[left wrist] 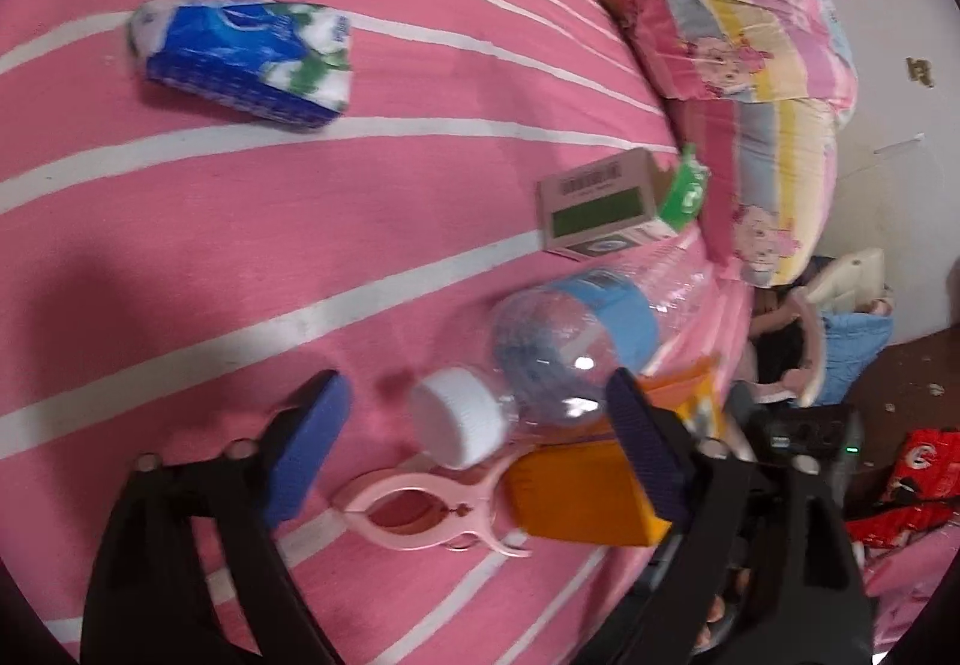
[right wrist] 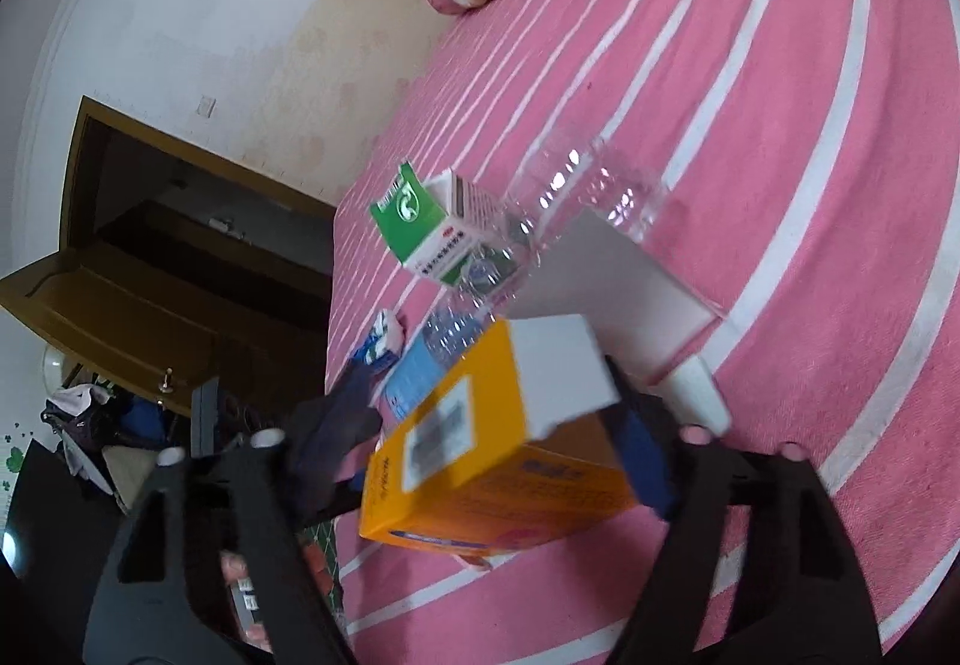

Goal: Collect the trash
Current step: 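Grasp the orange box with the right tool while the left tool grasps the pink clip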

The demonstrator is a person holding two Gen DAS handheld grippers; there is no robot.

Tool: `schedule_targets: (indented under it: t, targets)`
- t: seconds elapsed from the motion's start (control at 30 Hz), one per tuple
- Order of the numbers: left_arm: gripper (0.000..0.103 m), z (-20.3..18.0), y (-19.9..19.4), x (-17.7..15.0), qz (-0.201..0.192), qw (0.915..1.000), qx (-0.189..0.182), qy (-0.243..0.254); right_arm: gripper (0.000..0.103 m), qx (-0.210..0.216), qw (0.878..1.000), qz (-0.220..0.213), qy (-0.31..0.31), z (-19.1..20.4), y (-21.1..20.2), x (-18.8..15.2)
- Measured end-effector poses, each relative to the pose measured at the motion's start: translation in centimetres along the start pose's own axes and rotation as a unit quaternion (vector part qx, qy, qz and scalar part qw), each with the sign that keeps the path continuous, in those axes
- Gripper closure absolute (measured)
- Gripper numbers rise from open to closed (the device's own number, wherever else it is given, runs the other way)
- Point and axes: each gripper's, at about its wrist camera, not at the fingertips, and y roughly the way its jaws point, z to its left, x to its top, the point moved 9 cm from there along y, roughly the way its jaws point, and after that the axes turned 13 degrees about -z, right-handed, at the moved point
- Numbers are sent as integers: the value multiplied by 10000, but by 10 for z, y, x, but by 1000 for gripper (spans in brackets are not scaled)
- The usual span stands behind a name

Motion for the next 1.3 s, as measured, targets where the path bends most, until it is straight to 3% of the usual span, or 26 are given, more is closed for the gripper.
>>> schedule_targets:
  t: [0.03,0.13,0.33,0.57,0.63,0.8,0.93,1.03,1.07,1.2,1.3]
  targets:
    - [36,-3,3,-4,129,9996,-222,-151,44,17,10000,40,48,-2,-1,-1]
    - [37,-7,10,-12,294,9980,-423,-368,59,78,9999,83,103,-1,-4,-2]
    - [44,-12,13,-18,436,9947,-664,-648,69,190,9998,103,-1,3,-11,-4]
    - [41,-4,5,-16,428,9970,-307,-560,74,192,9997,139,71,2,-16,-6]
    - [31,-2,-1,-15,436,9986,-97,-297,76,208,9996,165,79,5,-12,-4]
    - [29,8,-19,-23,591,9963,403,470,81,260,9994,176,151,6,-16,-6]
    - [29,5,-28,-41,747,9783,820,1749,81,268,9991,203,245,6,-19,-9]
    - [28,6,-26,-53,833,9655,976,2266,83,309,9987,219,350,7,-22,-12]
    - [28,7,-25,-53,805,9661,1004,2239,84,322,9984,211,403,8,-22,-13]
    - [26,16,-23,-41,605,9861,854,1290,88,251,9987,126,435,8,-25,-12]
    - [26,16,-21,-35,494,9917,772,904,90,130,9995,-16,273,9,-32,-10]
